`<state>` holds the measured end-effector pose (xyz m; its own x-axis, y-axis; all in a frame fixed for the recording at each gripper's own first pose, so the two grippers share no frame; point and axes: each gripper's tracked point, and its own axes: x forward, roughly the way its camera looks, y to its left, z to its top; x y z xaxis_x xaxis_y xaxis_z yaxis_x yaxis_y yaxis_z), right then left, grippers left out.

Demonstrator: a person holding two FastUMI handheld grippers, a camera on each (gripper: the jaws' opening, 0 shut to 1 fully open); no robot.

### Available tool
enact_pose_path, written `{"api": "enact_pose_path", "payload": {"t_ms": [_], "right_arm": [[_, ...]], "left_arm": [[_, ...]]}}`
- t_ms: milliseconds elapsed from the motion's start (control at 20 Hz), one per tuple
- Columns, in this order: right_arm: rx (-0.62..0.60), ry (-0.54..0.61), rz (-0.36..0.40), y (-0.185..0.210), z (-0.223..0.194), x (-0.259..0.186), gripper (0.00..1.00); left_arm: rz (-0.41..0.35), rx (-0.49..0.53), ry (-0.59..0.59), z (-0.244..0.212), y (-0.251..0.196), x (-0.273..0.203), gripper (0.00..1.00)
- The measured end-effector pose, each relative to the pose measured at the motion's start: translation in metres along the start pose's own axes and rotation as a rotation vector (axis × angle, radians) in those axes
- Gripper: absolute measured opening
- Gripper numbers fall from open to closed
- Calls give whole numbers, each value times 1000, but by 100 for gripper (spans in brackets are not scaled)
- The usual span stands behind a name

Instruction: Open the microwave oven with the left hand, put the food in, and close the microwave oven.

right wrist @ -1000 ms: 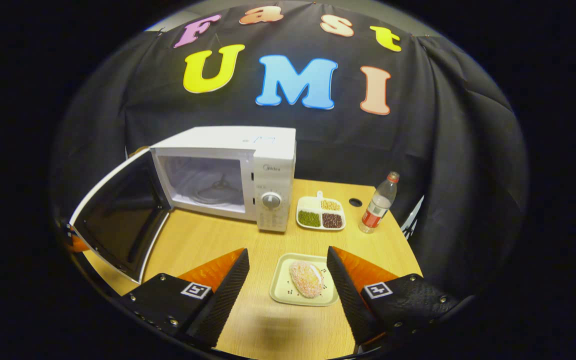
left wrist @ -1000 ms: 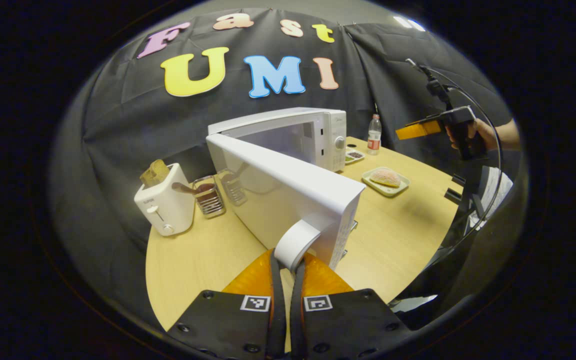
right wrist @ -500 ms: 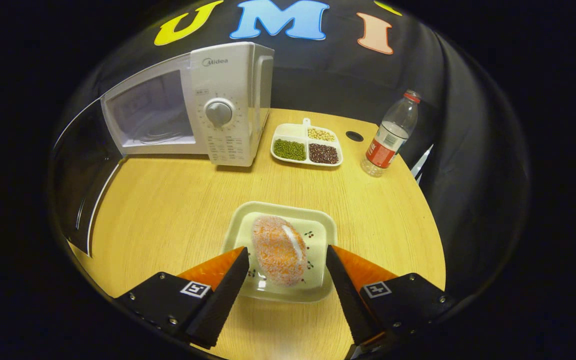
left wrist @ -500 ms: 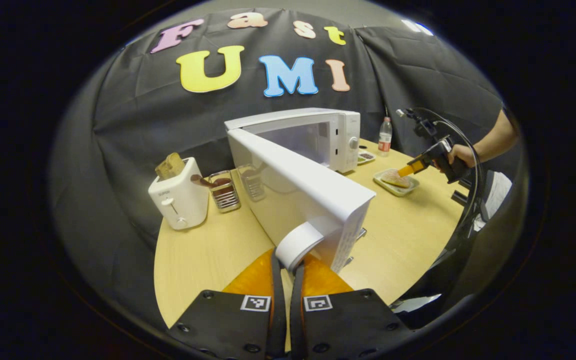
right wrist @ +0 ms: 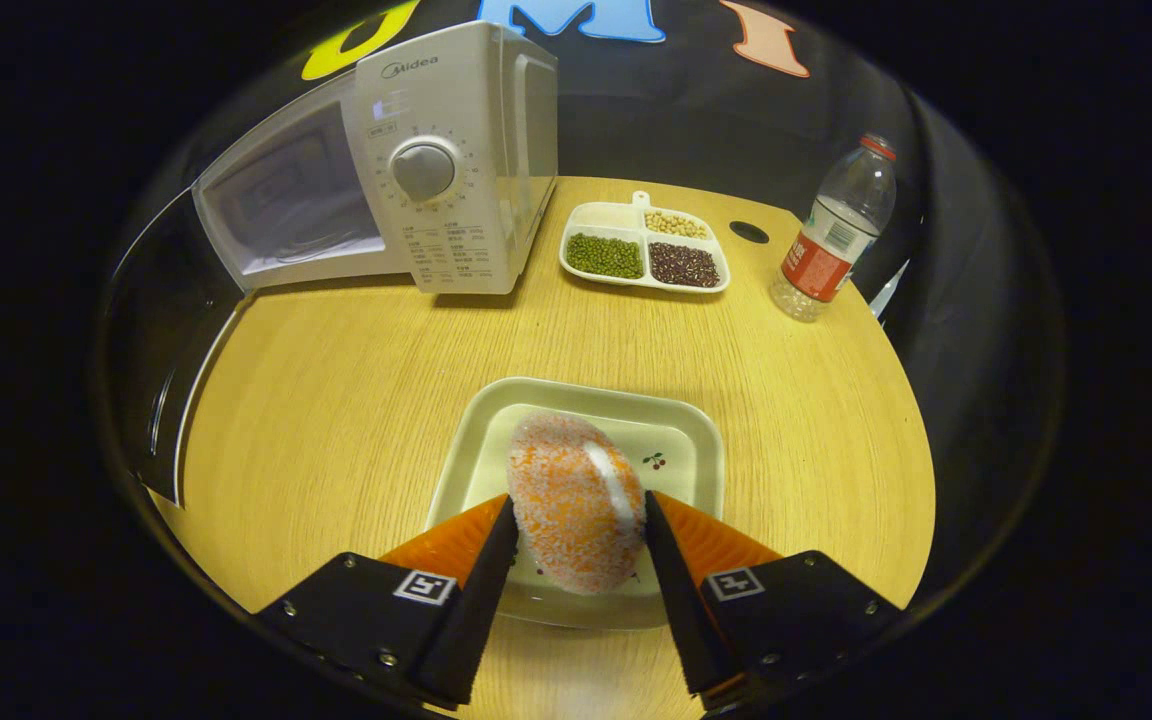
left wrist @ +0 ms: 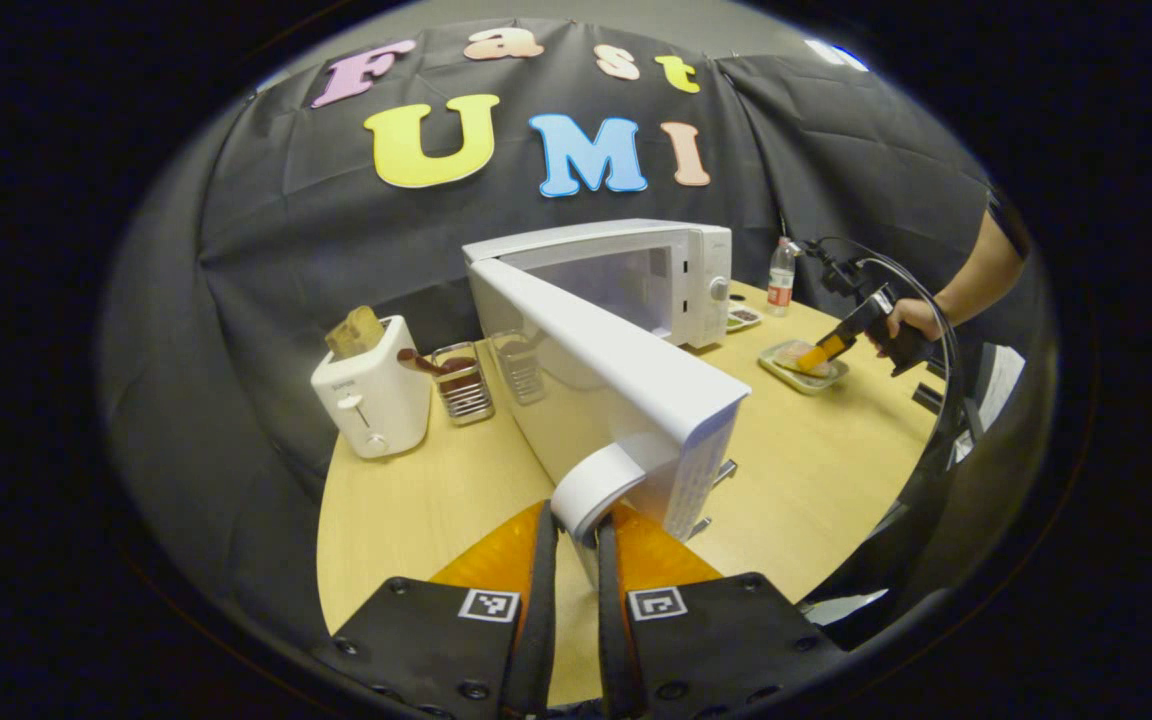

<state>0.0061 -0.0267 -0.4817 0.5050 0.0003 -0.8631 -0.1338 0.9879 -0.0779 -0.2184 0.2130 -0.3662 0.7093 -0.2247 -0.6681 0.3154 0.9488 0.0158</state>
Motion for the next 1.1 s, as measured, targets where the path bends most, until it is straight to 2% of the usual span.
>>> {"api": "enact_pose_path", "payload": {"t_ms": [50,100,150,250,300,500,550,650,850,1100], "right_arm": [[-17,-2,-4,1,0,-2,75],[-28,-10,-2,3,2,-6,68],[-43,-24,-14,3,6,-9,68],[-61,-56,-22,7,12,-17,58],[-66,-68,-11,13,15,-22,55],[-127,-122,11,30,25,-49,58],[-140,-142,18,34,29,-58,55],[-154,-173,26,41,36,-75,57],[-137,-240,64,58,60,-106,57],[-177,-339,98,71,96,-145,57]], "left_arm": [[9,-5,0,-1,5,-4,30],[17,-12,0,-2,9,-7,44],[20,-20,-3,-3,10,-9,57],[30,-34,-10,-4,13,-15,82],[37,-38,-12,-4,14,-18,85],[86,-75,-33,2,16,-40,88],[104,-107,-47,7,16,-48,88],[143,-170,-94,27,8,-64,88],[227,-204,-198,87,-15,-81,89],[213,-211,-326,170,-48,-75,87]]}}
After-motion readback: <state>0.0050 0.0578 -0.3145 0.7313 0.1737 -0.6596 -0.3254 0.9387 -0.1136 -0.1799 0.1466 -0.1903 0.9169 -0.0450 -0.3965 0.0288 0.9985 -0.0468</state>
